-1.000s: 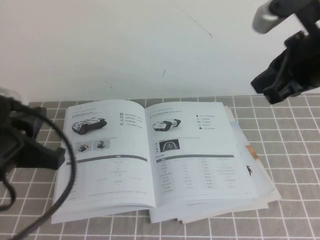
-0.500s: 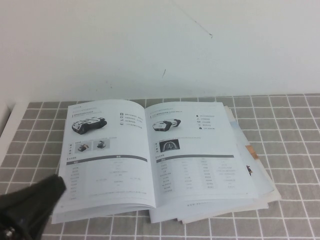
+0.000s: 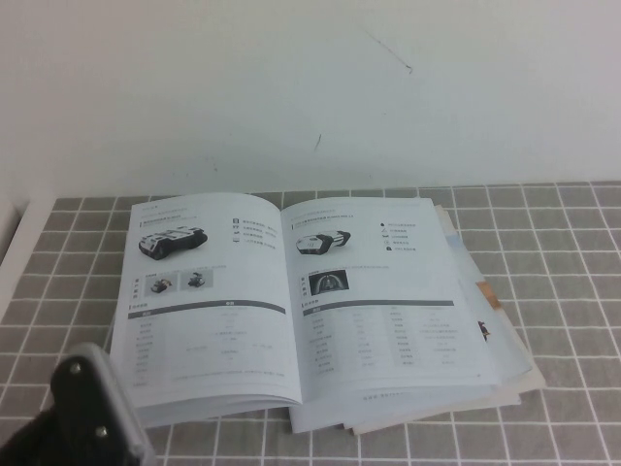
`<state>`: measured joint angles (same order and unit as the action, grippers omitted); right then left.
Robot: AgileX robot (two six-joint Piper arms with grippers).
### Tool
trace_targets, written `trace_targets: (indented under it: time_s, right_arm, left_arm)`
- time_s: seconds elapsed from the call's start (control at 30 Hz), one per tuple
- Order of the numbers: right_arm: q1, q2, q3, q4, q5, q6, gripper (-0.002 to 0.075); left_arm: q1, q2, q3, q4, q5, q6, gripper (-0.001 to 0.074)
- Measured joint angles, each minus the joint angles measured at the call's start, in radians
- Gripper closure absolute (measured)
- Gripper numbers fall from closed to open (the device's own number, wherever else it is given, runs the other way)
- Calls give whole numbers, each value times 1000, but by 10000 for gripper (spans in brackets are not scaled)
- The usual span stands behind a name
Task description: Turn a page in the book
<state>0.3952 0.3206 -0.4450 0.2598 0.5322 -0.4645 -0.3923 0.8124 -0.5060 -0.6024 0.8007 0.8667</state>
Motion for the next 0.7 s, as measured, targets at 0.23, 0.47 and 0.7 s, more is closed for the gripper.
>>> trace_targets:
  time_s: [0.23, 0.47, 0.7]
  right_arm:
    - [0, -2, 72, -26, 3, 0, 727]
    - [0, -2, 88, -64, 3, -9, 727]
    - [0, -2, 88, -17, 37, -9, 727]
  left_arm:
    - [0, -84, -138, 227, -152, -278, 738]
    - [0, -274, -147, 331, -104, -394, 738]
    - [0, -384, -147, 347, -46, -397, 738]
